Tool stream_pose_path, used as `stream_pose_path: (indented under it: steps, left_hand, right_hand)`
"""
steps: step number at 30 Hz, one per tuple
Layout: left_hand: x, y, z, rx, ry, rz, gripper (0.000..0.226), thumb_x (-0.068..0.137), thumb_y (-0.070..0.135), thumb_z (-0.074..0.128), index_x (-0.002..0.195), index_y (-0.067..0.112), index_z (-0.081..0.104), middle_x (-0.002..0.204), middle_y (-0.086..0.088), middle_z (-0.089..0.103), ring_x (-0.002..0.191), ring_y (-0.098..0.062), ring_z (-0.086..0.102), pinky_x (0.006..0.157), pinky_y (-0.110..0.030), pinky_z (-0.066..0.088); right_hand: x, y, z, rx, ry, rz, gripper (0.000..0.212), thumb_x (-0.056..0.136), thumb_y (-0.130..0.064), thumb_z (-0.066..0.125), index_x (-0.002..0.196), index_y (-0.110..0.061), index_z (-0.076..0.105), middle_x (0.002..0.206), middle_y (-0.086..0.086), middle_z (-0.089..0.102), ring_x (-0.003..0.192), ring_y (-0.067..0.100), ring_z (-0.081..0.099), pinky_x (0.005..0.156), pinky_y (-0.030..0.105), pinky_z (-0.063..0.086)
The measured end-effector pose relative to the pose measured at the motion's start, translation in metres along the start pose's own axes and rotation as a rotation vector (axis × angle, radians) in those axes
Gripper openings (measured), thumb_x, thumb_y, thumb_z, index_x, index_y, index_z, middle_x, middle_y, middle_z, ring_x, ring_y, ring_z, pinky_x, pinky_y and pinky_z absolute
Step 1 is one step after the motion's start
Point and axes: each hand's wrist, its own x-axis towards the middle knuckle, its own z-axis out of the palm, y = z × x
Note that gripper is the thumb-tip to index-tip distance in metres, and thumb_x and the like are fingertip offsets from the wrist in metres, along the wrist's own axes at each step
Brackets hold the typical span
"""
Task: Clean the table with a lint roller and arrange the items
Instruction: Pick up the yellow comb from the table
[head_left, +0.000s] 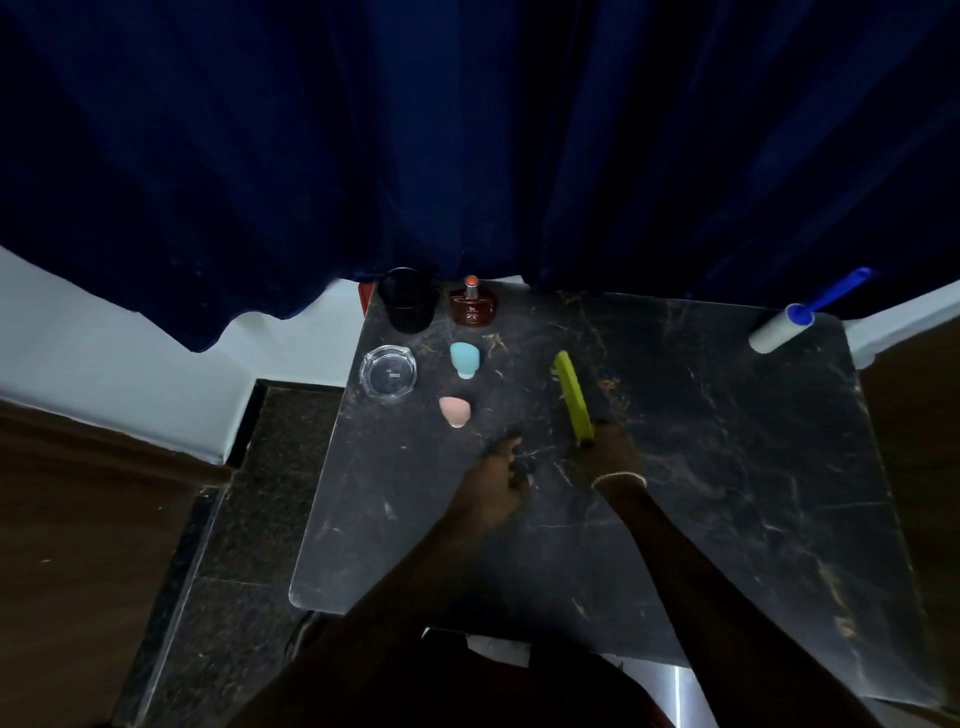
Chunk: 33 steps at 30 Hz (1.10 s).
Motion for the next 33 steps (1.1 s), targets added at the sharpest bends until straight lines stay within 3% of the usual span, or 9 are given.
stream_pose_path:
  steps: [4,7,10,16,20,22,24,29,33]
  left_hand:
    - [0.005,0.015,0.015,0.291,0.147,0.25,0.082,0.096,0.023,0.068,0.165,0.024,0.023,0.171,-0.006,0.019,0.152,-0.024,0.035,0.123,-0.039,0.041]
    - [0.012,0.025,0.024,0.347,0.167,0.287,0.076,0.098,0.014,0.062,0.165,0.021,0.026,0.174,-0.011,0.012,0.159,-0.029,0.024,0.126,-0.042,0.035]
    - [0.018,0.031,0.027,0.313,0.176,0.24,0.062,0.1,0.01,0.056,0.159,0.015,0.039,0.169,-0.015,0.026,0.154,-0.032,0.034,0.125,-0.042,0.034]
    - [0.026,0.032,0.034,0.141,0.196,0.143,0.034,0.101,0.01,0.06,0.134,0.007,0.062,0.13,-0.02,0.063,0.117,-0.035,0.062,0.105,-0.044,0.049]
    - [0.029,0.03,0.042,-0.015,0.223,0.101,0.018,0.101,0.009,0.06,0.118,0.004,0.067,0.102,-0.025,0.07,0.091,-0.045,0.069,0.082,-0.054,0.058]
    - [0.03,0.031,0.046,-0.088,0.226,0.08,0.013,0.1,0.009,0.065,0.109,0.002,0.069,0.094,-0.024,0.072,0.086,-0.043,0.071,0.079,-0.056,0.059]
    - [0.032,0.034,0.051,-0.174,0.229,0.049,0.015,0.099,0.011,0.067,0.109,0.0,0.069,0.094,-0.024,0.073,0.089,-0.043,0.073,0.082,-0.056,0.061]
    - [0.035,0.044,0.054,-0.178,0.272,0.031,0.032,0.098,0.027,0.07,0.125,0.017,0.058,0.107,-0.008,0.074,0.096,-0.03,0.073,0.087,-0.051,0.061]
    - [0.043,0.045,0.051,-0.072,0.341,0.028,0.038,0.091,0.031,0.078,0.121,0.019,0.058,0.114,-0.006,0.067,0.098,-0.024,0.066,0.084,-0.044,0.059]
  right_hand:
    - [-0.014,0.028,-0.023,-0.05,0.047,-0.168,0.019,0.088,-0.014,0.061,0.102,-0.009,0.072,0.099,0.017,0.073,0.093,0.038,0.069,0.075,0.035,0.053]
    - [-0.016,0.038,-0.048,0.015,0.084,-0.284,0.02,0.084,-0.005,0.061,0.097,-0.011,0.075,0.096,0.012,0.074,0.092,0.033,0.071,0.079,0.03,0.052]
    - [-0.01,0.039,-0.072,0.077,-0.012,-0.392,0.021,0.083,-0.002,0.066,0.1,-0.009,0.076,0.099,0.011,0.075,0.094,0.028,0.071,0.083,0.029,0.052]
    - [0.007,0.036,-0.108,0.216,-0.146,-0.454,0.013,0.08,-0.005,0.075,0.092,-0.011,0.077,0.087,0.009,0.077,0.074,-0.001,0.067,0.069,0.017,0.047]
    - [0.025,0.028,-0.112,0.417,-0.158,-0.389,0.025,0.08,0.0,0.077,0.103,0.001,0.071,0.096,0.021,0.074,0.077,0.019,0.068,0.072,0.031,0.055]
    - [0.035,0.022,-0.107,0.54,-0.102,-0.331,0.038,0.079,0.002,0.078,0.115,-0.001,0.066,0.095,0.015,0.071,0.069,0.004,0.065,0.066,0.023,0.054]
    - [0.045,0.016,-0.101,0.653,-0.057,-0.26,0.044,0.08,0.003,0.076,0.122,-0.002,0.061,0.093,0.011,0.069,0.063,-0.001,0.063,0.059,0.017,0.051]
    - [0.07,-0.003,-0.077,0.813,-0.051,-0.096,0.061,0.082,0.006,0.072,0.137,-0.005,0.048,0.089,0.012,0.064,0.065,0.014,0.059,0.049,0.023,0.049]
    - [0.097,-0.024,-0.053,0.808,-0.084,-0.043,0.08,0.081,0.009,0.072,0.149,-0.013,0.036,0.081,0.002,0.059,0.088,0.022,0.063,0.077,0.041,0.06]
